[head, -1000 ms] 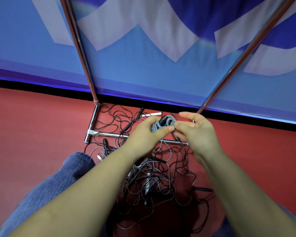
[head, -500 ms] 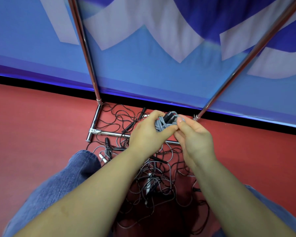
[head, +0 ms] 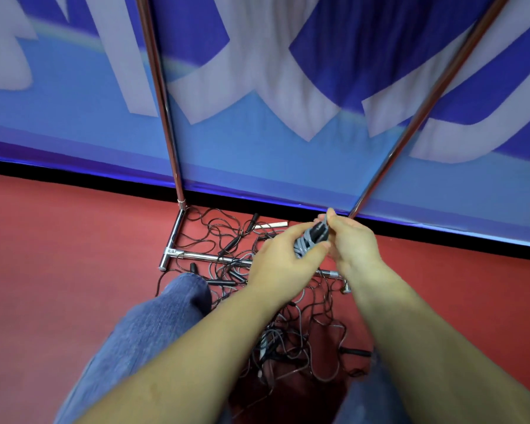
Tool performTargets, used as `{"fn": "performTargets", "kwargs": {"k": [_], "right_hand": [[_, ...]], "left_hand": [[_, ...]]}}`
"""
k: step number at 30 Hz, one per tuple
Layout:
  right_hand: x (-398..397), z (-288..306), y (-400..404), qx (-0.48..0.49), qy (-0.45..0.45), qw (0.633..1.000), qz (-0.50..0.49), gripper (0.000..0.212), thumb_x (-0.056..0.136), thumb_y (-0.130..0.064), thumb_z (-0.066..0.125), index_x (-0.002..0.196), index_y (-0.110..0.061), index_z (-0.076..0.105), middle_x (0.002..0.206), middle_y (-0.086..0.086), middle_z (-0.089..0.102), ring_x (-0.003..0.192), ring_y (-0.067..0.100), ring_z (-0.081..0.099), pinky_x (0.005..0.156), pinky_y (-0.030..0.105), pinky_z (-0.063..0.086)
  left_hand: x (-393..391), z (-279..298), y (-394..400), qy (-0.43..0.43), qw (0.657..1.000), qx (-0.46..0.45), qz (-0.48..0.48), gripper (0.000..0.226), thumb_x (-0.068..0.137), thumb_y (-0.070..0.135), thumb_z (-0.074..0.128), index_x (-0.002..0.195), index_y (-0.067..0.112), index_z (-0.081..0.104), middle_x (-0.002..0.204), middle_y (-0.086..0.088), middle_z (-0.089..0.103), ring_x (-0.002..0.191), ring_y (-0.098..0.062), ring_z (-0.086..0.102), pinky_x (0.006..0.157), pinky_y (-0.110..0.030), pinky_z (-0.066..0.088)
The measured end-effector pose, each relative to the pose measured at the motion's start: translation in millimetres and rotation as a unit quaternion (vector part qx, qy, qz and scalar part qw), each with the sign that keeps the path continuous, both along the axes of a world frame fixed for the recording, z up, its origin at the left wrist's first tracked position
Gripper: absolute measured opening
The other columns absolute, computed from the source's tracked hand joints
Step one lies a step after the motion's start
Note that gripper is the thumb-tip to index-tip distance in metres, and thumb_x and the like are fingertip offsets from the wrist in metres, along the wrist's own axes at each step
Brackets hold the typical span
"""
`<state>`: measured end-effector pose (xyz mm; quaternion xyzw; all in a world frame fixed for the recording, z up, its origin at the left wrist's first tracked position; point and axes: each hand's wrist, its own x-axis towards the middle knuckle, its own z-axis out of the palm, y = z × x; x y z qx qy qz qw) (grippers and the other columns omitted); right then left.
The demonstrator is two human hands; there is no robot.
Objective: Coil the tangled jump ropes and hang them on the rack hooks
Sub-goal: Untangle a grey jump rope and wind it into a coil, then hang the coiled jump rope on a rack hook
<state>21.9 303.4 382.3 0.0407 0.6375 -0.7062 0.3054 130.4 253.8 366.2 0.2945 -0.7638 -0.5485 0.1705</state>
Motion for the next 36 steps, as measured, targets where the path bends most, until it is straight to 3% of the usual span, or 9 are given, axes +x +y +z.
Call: {"fn": "performTargets", "kwargs": {"k": [4,8,13,17,21,24,27,31,36], "right_hand": [[16,33,11,0.03,0.034,0.999,0.014,0.025,0.094,-0.007,0.055,0.068,-0.006,0.056,0.072,0.007,0.059,0.065,0.016,0.057,0.059,0.02,0.049],[44,76,23,0.042,0.126,0.986,0.097,0.025,0.092,-0.014,0.058,0.068,-0.01,0.06,0.07,0.004,0.062,0.056,0.008,0.059,0.056,0.017,0.048],[74,152,38,0.034,0.243,0.943,0.225,0.018,0.09,-0.019,0.062,0.073,-0.013,0.067,0.076,0.001,0.068,0.061,0.001,0.062,0.053,0.013,0.049],[99,206,39,-0.001,0.32,0.918,0.233,0.016,0.088,-0.014,0.063,0.074,-0.011,0.068,0.07,0.003,0.066,0.065,0.009,0.061,0.055,0.015,0.05],[102,261,35,0.0,0.411,0.893,0.186,0.017,0.086,-0.017,0.068,0.072,-0.008,0.071,0.066,0.001,0.067,0.066,0.012,0.061,0.062,0.023,0.051],[94,299,32,0.031,0.475,0.865,0.16,0.023,0.084,-0.025,0.07,0.074,-0.005,0.073,0.072,-0.004,0.07,0.068,0.001,0.062,0.065,0.021,0.047],[87,331,26,0.028,0.493,0.859,0.138,0.021,0.083,-0.03,0.071,0.071,-0.013,0.074,0.064,-0.01,0.067,0.062,0.0,0.057,0.061,0.021,0.045],[79,367,13,-0.007,0.481,0.867,0.129,0.019,0.082,-0.031,0.072,0.068,-0.018,0.072,0.061,-0.007,0.064,0.065,0.005,0.057,0.062,0.02,0.044],[70,401,-16,-0.016,0.488,0.859,0.154,0.023,0.081,-0.033,0.072,0.077,-0.011,0.075,0.068,0.0,0.066,0.067,0.008,0.058,0.063,0.022,0.042]], "left_hand": [[29,19,29,0.04,0.998,0.027,0.031,0.039,0.072,0.058,0.053,0.098,0.034,0.068,0.062,0.017,0.06,0.062,-0.005,0.053,0.071,-0.03,0.048],[61,44,34,0.109,0.989,0.091,0.029,0.007,0.087,0.036,0.066,0.08,0.033,0.066,0.061,0.017,0.058,0.059,-0.005,0.05,0.068,-0.031,0.046],[92,95,13,0.115,0.988,0.1,-0.038,0.014,0.091,0.018,0.061,0.077,0.019,0.06,0.067,0.012,0.056,0.062,0.0,0.05,0.064,-0.017,0.042],[94,155,1,0.168,0.985,0.023,-0.035,0.006,0.087,0.016,0.067,0.09,0.022,0.066,0.083,0.01,0.068,0.077,0.002,0.06,0.077,-0.013,0.045],[84,222,-8,0.19,0.98,-0.051,-0.019,0.008,0.083,0.024,0.073,0.087,0.021,0.066,0.086,0.004,0.07,0.079,-0.004,0.061,0.079,-0.02,0.047],[78,266,-13,0.166,0.981,-0.094,-0.019,0.005,0.091,0.022,0.062,0.088,0.019,0.065,0.088,0.005,0.069,0.081,-0.006,0.06,0.069,-0.011,0.043],[77,304,-17,0.171,0.972,-0.162,-0.014,0.01,0.093,0.022,0.057,0.084,0.019,0.061,0.076,0.01,0.063,0.07,-0.002,0.053,0.057,-0.007,0.038],[79,349,-30,0.18,0.956,-0.231,0.004,0.01,0.092,0.02,0.057,0.086,0.018,0.066,0.076,0.008,0.065,0.072,-0.007,0.057,0.069,-0.022,0.046],[72,383,-62,0.187,0.95,-0.243,0.05,0.013,0.092,0.022,0.058,0.083,0.023,0.067,0.075,0.012,0.066,0.067,-0.004,0.057,0.052,-0.011,0.041]]}}
